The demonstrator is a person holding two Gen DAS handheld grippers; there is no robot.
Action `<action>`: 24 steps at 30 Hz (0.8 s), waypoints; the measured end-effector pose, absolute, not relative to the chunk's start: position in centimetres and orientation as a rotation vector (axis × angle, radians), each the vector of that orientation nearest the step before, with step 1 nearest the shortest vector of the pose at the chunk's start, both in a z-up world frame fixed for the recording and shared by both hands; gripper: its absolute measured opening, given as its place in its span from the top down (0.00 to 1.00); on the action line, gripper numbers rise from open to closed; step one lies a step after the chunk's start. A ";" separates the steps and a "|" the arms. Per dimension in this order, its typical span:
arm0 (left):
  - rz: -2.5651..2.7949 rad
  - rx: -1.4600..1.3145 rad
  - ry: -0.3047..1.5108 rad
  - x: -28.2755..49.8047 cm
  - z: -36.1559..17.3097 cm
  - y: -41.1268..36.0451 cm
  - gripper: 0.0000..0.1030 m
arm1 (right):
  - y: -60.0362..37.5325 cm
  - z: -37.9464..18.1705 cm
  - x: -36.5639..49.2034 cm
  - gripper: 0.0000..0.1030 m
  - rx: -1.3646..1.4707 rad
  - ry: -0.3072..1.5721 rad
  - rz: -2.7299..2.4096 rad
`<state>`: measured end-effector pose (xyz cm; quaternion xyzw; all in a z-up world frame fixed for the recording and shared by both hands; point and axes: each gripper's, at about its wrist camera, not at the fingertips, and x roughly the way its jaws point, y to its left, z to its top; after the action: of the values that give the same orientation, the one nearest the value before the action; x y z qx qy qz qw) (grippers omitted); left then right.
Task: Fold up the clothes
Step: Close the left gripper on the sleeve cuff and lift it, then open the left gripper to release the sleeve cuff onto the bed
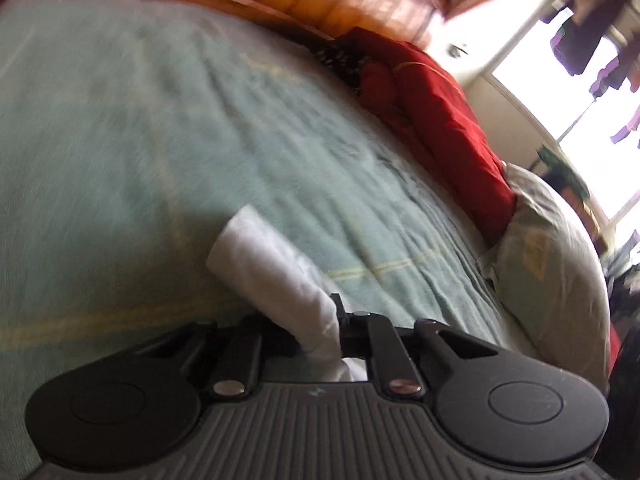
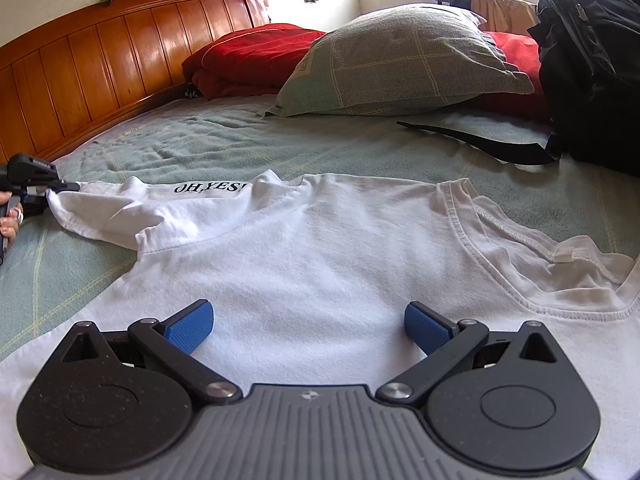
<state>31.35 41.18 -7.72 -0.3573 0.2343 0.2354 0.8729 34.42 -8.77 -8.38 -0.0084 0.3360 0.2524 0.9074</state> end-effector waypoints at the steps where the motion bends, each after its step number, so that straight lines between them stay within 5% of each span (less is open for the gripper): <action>1: 0.480 -0.722 0.481 31.8 -6.9 40.9 0.91 | -8.8 -8.4 34.4 0.00 -0.018 0.694 0.521; 15: 0.323 -0.566 0.235 35.0 1.8 40.5 0.91 | -8.6 -8.4 34.5 0.00 -0.020 0.692 0.520; 24: 0.417 -0.646 0.358 35.3 -4.1 43.1 0.90 | -8.5 -8.5 34.4 0.00 -0.030 0.690 0.517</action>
<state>35.28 43.11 -4.08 -0.3135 0.1738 0.2023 0.9114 34.41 -8.53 -8.51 -0.0145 0.3342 0.2506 0.9084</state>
